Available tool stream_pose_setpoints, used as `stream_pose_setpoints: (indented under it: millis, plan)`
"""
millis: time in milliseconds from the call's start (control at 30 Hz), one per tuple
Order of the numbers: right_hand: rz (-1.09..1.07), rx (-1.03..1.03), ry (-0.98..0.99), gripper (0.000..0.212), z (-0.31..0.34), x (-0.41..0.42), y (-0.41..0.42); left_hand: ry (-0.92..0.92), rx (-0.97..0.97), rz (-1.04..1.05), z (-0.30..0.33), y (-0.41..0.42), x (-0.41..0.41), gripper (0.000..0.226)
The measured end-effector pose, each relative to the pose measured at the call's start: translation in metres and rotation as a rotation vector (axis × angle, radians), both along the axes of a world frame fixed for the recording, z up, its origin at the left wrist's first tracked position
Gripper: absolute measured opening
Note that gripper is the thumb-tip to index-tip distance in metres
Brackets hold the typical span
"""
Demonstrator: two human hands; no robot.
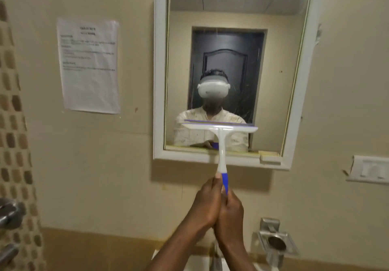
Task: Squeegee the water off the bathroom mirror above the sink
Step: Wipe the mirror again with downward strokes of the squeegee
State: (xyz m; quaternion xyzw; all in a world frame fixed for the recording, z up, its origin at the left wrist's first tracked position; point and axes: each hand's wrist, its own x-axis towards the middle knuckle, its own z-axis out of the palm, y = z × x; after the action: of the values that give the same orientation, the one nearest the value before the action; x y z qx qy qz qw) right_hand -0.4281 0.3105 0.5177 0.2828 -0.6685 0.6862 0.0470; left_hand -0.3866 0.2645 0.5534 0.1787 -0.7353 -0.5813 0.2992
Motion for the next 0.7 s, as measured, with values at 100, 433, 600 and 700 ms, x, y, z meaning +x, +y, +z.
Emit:
stream_pose_setpoints:
  millis: [100,433,600,700]
  plan:
    - [0.020,-0.069,0.117,0.034,0.065,-0.008,-0.018,0.107,-0.033,0.001,0.065,-0.013,-0.006,0.053]
    - [0.023,-0.216,0.203,0.037,0.285,-0.022,-0.087,0.171,-0.168,0.012,0.283,-0.056,-0.003,0.057]
    - [0.005,-0.238,0.216,0.028,0.323,-0.027,-0.107,0.172,-0.197,0.025,0.315,-0.068,0.000,0.054]
    - [-0.021,-0.197,0.230,0.020,0.333,-0.028,-0.115,0.169,-0.210,0.034,0.324,-0.073,0.002,0.054]
